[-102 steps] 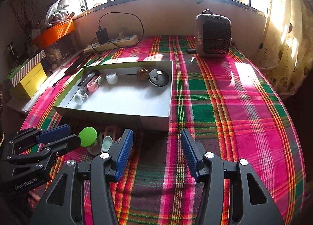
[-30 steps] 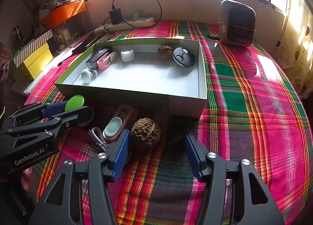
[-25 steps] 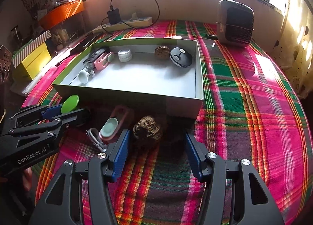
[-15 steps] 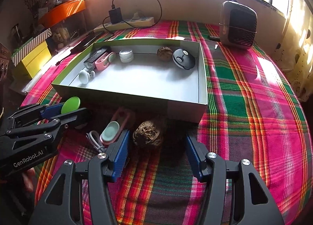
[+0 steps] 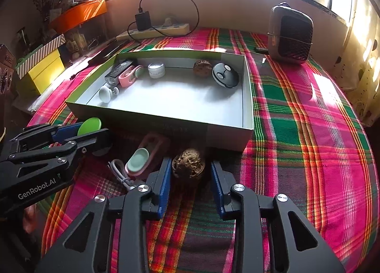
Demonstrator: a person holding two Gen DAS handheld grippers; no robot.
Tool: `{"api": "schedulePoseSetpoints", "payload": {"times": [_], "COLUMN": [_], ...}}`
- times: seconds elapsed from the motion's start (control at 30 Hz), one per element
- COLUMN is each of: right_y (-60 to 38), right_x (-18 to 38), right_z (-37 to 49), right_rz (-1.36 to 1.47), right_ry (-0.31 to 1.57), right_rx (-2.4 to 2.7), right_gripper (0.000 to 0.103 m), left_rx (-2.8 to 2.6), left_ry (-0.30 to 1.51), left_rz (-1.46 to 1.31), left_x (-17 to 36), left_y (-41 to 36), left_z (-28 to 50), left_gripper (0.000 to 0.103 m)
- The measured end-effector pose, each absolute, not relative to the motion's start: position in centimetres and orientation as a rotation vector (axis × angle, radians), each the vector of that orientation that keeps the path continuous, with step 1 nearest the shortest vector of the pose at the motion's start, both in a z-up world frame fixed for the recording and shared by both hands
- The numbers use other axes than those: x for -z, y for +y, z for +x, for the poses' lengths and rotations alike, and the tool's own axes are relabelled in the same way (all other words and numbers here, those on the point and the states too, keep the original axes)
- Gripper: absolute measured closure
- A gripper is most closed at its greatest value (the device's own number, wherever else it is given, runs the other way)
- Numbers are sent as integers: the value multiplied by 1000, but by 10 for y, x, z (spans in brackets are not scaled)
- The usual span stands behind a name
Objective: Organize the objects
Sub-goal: 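Close the left tool on the green-lidded container while the right tool grips the brown walnut, then carry the walnut with the right tool into the box while the left tool carries the green container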
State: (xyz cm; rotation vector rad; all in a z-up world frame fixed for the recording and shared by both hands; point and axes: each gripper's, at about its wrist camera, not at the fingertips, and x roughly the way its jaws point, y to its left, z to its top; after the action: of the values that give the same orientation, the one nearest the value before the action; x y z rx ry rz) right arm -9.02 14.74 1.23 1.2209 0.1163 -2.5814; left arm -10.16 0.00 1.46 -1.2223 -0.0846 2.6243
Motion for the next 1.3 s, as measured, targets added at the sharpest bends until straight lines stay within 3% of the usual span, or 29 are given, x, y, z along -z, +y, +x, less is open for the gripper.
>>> {"api": "schedulePoseSetpoints", "payload": {"times": [1.3], "right_y": [153], "right_x": [-39], "right_z": [-92], "right_rz": [1128], "right_ry": [60], "right_rx": [2581], "right_gripper": [72], "left_rx": [-2628], "left_ry": [-77], "left_rz": [-1150], "left_x": [-44], "left_y": [-1], "left_z": [-101], "left_gripper": [72]}}
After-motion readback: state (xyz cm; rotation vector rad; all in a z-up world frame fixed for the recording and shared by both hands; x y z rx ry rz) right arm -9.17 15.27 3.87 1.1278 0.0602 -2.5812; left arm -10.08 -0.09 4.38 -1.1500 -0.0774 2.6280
